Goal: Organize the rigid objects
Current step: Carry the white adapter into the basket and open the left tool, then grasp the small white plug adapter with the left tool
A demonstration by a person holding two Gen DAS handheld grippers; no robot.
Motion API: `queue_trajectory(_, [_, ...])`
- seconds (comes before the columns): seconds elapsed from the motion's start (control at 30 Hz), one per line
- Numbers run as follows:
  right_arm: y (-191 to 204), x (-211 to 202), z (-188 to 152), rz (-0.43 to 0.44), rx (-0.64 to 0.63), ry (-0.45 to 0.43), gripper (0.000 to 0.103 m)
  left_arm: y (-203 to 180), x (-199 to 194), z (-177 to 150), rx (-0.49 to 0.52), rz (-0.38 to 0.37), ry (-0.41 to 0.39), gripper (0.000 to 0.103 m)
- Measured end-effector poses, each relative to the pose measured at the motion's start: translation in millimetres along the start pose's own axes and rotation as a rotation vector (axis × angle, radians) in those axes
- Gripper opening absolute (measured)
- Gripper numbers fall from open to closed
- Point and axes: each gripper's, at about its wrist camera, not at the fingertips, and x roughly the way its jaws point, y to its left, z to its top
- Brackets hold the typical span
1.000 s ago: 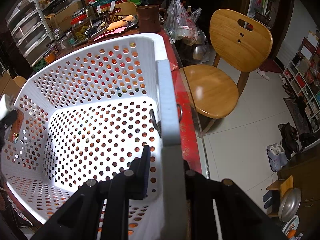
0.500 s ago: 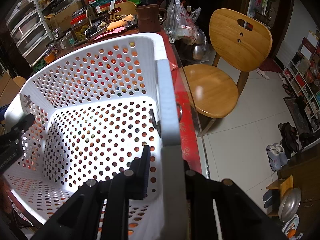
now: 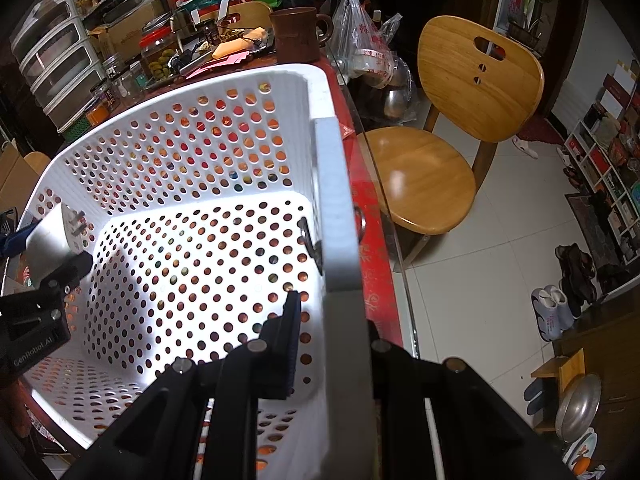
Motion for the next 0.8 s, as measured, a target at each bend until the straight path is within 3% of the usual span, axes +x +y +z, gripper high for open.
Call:
queue_trajectory(0.1, [0, 0, 0, 0.000, 0.000, 0.001, 0.016, -1, -9, -2, 0.010, -0.019, -0.047, 0.095])
queue_trajectory(0.13, [0, 0, -1, 0.002, 0.000, 0.002, 0.016, 0, -15, -3, 0.006, -0.029, -0.065, 0.097])
queue_trajectory(0.33, [1, 0, 1, -0.004, -0.004, 0.006, 0.016, 38, -58, -20, -0.047, -0.078, -0.167, 0.098])
queue_trajectory(0.47, [0, -1, 1, -0.005, -0.006, 0.004, 0.016, 102, -89, -43, -0.149, -0.098, -0.230, 0.098])
queue_trajectory(0.53, [0, -1, 2, -0.004, -0.008, 0.006, 0.016, 148, -98, -57, -0.217, -0.064, -0.267, 0.102])
queue_trajectory(0.63, [1, -1, 2, -0.001, -0.013, 0.005, 0.016, 206, -77, -71, -0.286, 0.007, -0.208, 0.102])
queue_trajectory(0.73, [2, -1, 3, 0.002, -0.013, 0.003, 0.016, 253, -21, -83, -0.362, -0.022, -0.092, 0.101])
queue_trajectory(0.8, [2, -1, 3, 0.006, -0.012, 0.002, 0.016, 263, 10, -86, -0.375, -0.021, -0.036, 0.097])
